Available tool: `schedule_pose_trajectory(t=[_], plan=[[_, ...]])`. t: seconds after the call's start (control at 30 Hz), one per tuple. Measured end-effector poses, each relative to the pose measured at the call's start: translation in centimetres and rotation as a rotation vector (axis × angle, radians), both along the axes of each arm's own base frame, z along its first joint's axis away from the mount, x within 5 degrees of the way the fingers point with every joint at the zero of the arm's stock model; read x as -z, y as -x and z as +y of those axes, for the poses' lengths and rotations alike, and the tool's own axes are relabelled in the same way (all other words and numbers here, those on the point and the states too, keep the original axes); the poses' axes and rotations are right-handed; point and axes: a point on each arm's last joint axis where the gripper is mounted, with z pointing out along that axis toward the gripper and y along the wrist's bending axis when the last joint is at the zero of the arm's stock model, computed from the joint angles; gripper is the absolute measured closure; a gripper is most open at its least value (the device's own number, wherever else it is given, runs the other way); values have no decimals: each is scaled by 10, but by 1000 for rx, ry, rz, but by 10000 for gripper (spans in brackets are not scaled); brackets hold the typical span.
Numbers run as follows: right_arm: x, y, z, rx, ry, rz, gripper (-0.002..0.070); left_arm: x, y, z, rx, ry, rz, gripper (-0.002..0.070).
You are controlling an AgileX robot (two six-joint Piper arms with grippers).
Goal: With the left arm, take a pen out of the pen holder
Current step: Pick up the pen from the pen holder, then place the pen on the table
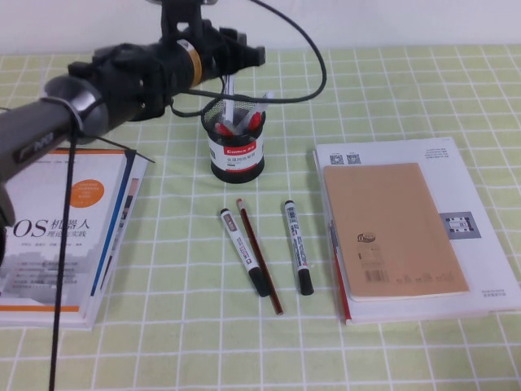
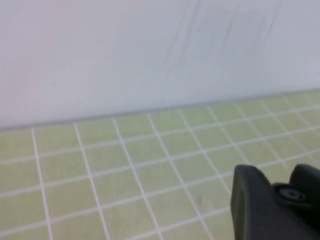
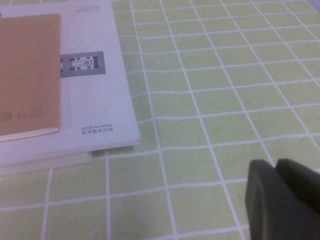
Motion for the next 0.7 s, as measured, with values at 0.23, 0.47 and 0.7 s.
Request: schedule_pose_trajectory(t=[0.23,0.47,0.7], plan=[[0,0,0,0,0,0,689,-47,15,6,22,-18,-112,568],[0,0,0,0,0,0,689,-85,56,23,31,-28,-164,568],[0,0,0,0,0,0,689,-73,120,53,12,-62,-82,568]])
